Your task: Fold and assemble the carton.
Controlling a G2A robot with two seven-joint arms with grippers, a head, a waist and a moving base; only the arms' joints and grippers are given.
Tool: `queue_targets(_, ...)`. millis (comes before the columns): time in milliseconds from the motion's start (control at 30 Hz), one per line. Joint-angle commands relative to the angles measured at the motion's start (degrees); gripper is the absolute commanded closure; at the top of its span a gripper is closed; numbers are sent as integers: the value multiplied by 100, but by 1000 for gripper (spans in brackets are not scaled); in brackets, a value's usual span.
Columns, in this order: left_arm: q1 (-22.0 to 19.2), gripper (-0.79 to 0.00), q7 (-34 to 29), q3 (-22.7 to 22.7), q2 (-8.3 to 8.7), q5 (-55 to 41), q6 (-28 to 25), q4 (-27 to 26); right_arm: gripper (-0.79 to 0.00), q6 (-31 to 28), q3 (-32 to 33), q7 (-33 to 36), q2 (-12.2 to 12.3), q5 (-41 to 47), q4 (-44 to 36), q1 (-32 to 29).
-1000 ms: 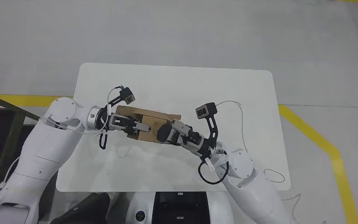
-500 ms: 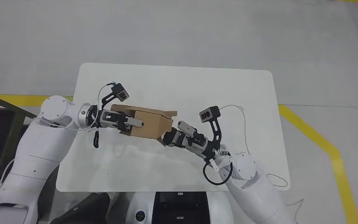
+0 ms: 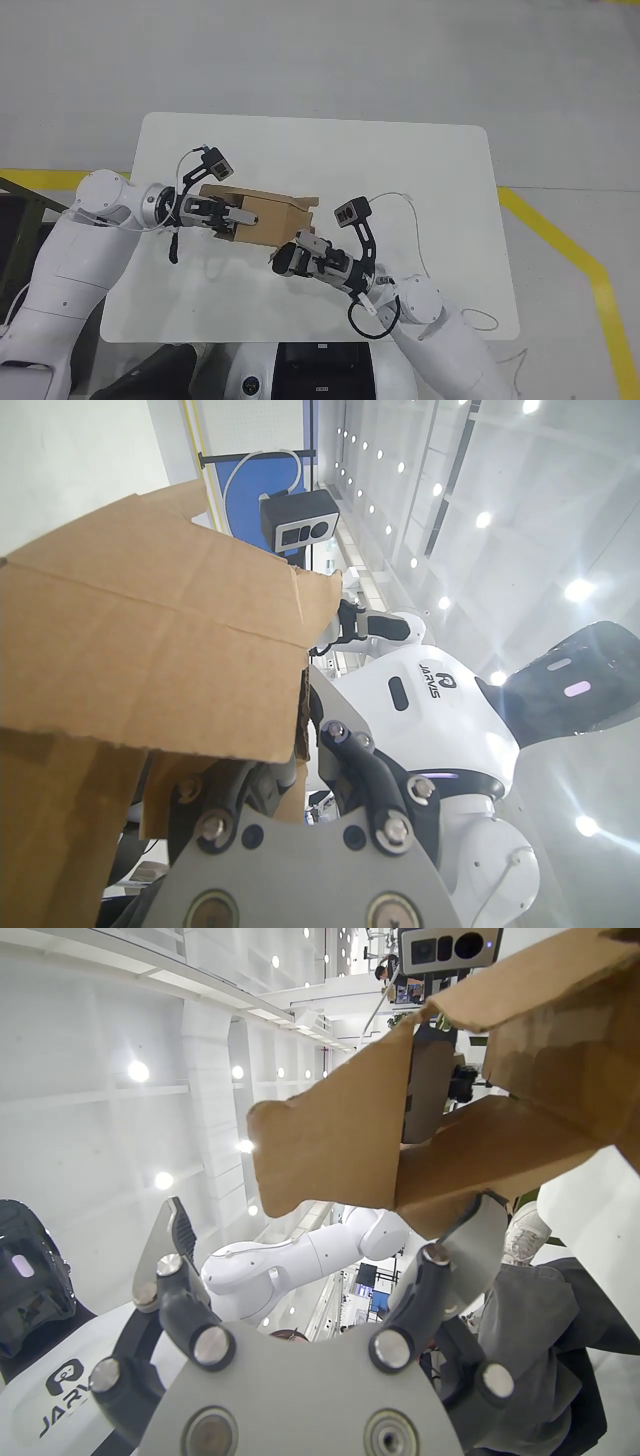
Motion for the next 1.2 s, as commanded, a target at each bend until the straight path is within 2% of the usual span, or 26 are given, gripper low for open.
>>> queue_targets(0,6,0,-15,-10,-4,5,15,-18,-785,-43,-44,-23,-15,22,26,13)
queue_targets(167,26,0,-16,-29,-9,0,50,-54,-785,-109,-41,-47,-18,-40,-2,-11)
queue_targets(533,122,0,-16,-92,41,17,95,-94,-785,-83,446,0,94,-74,-232,-293)
queue_targets(767,161,0,-16,11,80,-46,211,-183,-785,-67,570,-4,110,-61,-227,-262)
queue_targets(1167,250,0,-16,346,305,-7,290,-618,-785,-242,741,-110,104,-28,-163,-119)
